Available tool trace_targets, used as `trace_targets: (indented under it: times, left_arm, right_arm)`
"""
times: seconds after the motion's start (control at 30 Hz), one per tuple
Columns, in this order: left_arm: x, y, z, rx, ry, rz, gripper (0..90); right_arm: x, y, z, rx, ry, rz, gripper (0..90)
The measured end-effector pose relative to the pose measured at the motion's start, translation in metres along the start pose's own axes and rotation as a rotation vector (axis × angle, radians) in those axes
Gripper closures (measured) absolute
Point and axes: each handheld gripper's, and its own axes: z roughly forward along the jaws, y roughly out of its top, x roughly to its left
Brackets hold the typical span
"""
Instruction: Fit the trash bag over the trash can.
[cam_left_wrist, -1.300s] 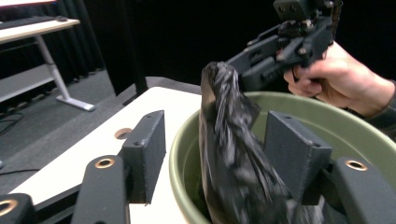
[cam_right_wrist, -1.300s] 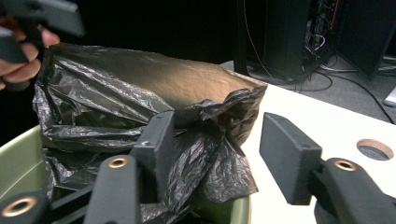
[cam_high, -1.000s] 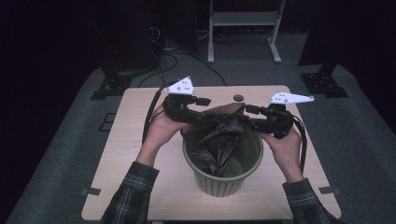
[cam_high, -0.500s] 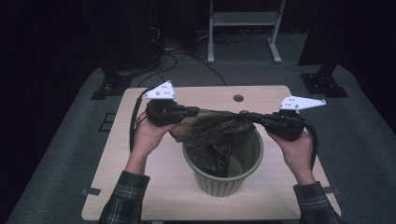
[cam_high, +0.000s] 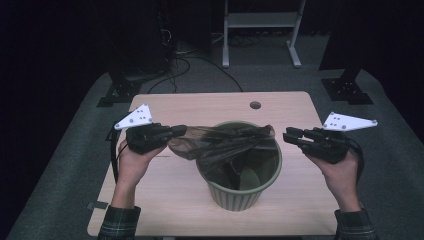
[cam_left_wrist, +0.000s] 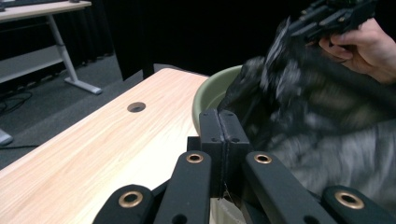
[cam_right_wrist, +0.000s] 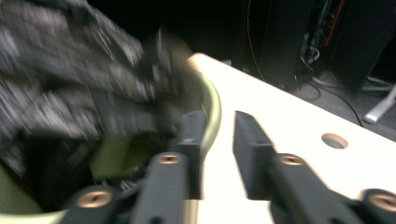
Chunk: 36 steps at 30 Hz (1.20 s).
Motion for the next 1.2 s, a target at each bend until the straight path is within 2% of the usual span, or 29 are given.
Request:
trace_targets:
  times: [0.1,0.2,0.3,0.4,0.47,0.6,0.77,1.0,1.2]
  left_arm:
    - [-0.002,-0.001,0.003,-0.001,-0.01,0.004,89.6]
    - [-0.004,-0.001,0.005,-0.002,-0.014,0.008,89.6]
    - [-0.004,-0.001,0.005,-0.001,-0.015,0.005,89.6]
    - [-0.003,-0.002,0.004,-0.003,-0.015,0.003,89.6]
    - [-0.003,-0.002,0.004,-0.006,-0.017,0.001,89.6]
    - [-0.002,-0.002,0.003,-0.013,-0.033,-0.006,89.6]
    - [0.001,-0.005,-0.002,-0.046,-0.049,-0.031,89.7]
    - [0.006,-0.01,-0.015,-0.084,-0.004,-0.055,89.7]
    - [0.007,-0.016,-0.02,-0.086,0.023,-0.065,89.7]
  right_arm:
    - [0.006,0.01,0.001,-0.027,0.028,-0.007,60.7]
    - [0.013,0.02,0.008,-0.031,0.063,-0.027,57.0]
    - [0.014,0.025,0.02,-0.005,0.05,-0.036,53.2]
    - [0.009,0.025,0.036,0.023,0.059,-0.019,54.3]
    - [0.006,0.024,0.046,0.043,0.072,-0.012,60.9]
    - [0.008,0.022,0.054,0.056,0.118,-0.012,87.2]
    - [0.009,0.021,0.04,0.028,0.135,-0.009,90.0]
    - [0.004,0.018,0.003,-0.015,0.105,-0.024,90.0]
    - [0.009,0.01,-0.018,-0.023,0.129,-0.048,90.0]
